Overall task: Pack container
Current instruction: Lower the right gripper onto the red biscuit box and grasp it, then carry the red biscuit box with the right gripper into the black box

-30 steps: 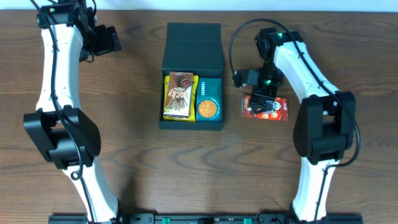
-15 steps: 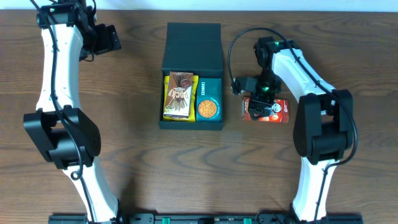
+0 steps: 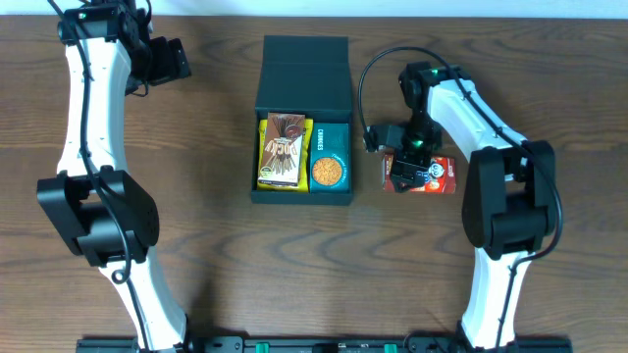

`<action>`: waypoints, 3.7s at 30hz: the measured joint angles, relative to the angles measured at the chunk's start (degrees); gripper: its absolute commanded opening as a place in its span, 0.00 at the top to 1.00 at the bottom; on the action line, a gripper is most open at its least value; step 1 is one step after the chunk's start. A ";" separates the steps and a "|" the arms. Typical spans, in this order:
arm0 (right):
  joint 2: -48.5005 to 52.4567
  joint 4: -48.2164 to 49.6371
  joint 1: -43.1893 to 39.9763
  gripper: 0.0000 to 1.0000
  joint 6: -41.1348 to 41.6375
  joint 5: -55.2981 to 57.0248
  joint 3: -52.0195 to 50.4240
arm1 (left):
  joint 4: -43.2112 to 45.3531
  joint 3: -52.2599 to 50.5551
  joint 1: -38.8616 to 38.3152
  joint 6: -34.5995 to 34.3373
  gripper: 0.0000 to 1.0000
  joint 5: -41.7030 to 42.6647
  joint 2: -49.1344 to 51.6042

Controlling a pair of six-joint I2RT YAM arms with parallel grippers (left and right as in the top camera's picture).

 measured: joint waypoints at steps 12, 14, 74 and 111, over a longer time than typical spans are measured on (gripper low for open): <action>-0.94 3.32 0.07 0.15 0.00 0.24 -3.45 | 0.13 0.00 0.00 0.02 0.04 0.00 0.00; -1.01 3.58 0.07 0.21 0.07 0.22 -3.63 | 0.15 0.00 0.00 0.00 0.05 0.00 0.00; -0.48 -3.10 18.27 0.23 58.03 -16.79 24.20 | 0.09 0.00 0.00 0.28 0.04 -0.02 0.00; -0.20 10.86 14.62 0.98 57.07 -10.14 14.71 | -0.55 0.00 0.00 0.28 0.04 2.86 0.00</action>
